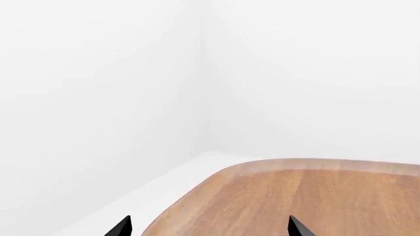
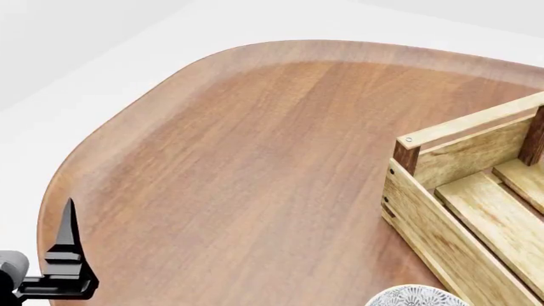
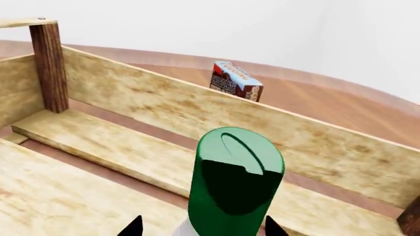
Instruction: Pick up the salad dressing and put it in the tray.
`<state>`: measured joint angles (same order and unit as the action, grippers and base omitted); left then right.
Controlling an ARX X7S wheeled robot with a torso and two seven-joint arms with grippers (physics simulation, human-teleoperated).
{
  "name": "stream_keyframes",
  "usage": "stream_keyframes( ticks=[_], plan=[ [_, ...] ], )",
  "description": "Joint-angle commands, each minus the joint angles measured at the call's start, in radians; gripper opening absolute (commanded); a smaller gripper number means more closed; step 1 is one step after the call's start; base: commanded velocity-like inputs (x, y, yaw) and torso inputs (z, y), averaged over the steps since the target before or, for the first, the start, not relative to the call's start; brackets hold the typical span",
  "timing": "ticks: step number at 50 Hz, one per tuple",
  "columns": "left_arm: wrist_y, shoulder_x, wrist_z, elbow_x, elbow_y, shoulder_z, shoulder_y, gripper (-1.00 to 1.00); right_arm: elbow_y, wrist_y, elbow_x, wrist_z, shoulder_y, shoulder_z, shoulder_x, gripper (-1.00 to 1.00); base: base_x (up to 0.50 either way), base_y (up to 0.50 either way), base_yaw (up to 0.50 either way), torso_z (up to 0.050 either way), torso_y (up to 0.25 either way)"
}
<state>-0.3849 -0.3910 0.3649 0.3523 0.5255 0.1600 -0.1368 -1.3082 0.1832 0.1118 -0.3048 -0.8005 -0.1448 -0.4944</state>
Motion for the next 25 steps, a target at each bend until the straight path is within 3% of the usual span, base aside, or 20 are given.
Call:
stream_keyframes(
  ticks=[1,25],
  plan=[
    [0.005,-0.002,0.002,-0.001,-0.001,0.003,0.002,1.0,0.001,-0.002,-0.042,-0.009,0.003,-0.022,-0.003,1.0,0.0,0.0,0.0,0.0,0.0],
    [0.006,-0.007,0.007,0.005,-0.002,0.005,0.0,1.0,0.004,0.02,-0.075,-0.005,0.01,-0.052,-0.004,1.0,0.0,0.0,0.0,0.0,0.0]
  ],
)
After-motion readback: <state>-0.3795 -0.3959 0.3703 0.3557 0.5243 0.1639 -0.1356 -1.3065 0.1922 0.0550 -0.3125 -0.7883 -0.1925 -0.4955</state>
